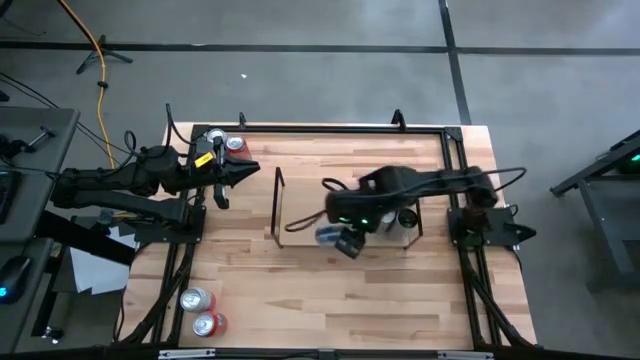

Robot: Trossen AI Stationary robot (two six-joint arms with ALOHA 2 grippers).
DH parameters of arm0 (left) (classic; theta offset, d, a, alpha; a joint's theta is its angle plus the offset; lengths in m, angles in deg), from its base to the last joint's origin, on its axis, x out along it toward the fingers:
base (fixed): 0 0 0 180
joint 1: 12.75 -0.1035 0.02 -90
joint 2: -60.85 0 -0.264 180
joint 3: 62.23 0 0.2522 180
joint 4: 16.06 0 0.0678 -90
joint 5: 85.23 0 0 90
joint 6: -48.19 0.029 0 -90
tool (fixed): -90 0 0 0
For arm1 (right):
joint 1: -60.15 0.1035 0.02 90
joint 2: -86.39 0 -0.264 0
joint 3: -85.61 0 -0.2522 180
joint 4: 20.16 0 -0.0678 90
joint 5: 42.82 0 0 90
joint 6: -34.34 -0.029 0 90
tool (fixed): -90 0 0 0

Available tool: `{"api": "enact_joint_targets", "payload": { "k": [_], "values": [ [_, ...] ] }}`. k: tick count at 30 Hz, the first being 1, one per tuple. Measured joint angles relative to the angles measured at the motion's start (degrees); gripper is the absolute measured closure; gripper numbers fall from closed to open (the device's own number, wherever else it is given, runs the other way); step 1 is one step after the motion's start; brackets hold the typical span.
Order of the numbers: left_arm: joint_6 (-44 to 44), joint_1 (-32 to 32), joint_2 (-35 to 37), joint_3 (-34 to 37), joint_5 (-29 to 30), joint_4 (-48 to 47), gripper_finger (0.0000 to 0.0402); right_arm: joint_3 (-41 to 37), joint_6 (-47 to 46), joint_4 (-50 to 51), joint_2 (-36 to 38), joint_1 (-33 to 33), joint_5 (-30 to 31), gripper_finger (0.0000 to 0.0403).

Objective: Place canned beverage on shelf
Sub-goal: Put the blue soda can on the shelf aligned with the other blue soda cans

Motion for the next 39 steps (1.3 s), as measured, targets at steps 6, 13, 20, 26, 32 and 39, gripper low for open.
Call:
{"api": "enact_joint_targets", "payload": {
  "k": [6,13,20,26,32,39],
  "values": [
    [-0.56,0.04,0.01,0.00,-0.02,0.15,0.0396,-0.77,5.52,0.21,-4.80,-2.31,2.17,0.0178],
    [-1.86,0.26,-1.24,0.00,-0.48,0.31,0.0396,-2.63,9.75,-0.17,-5.31,-2.48,4.62,0.0178],
    [-1.90,0.27,-12.27,-1.63,-5.30,-2.75,0.0395,-2.63,12.88,-0.03,-4.76,-2.52,8.01,0.0177],
    [2.54,0.15,-22.95,-11.28,-6.59,-14.15,0.0369,-2.63,13.39,-0.05,-2.18,-2.48,9.42,0.0177],
    [6.68,0.15,-32.63,-18.63,-10.44,-15.55,0.0316,-2.63,11.98,0.00,-0.90,-2.63,11.20,0.0177],
    [7.56,0.15,-42.39,-21.78,-14.12,-17.07,0.0275,-5.85,12.30,0.03,-1.52,-2.99,12.10,0.0176]
  ]
}}
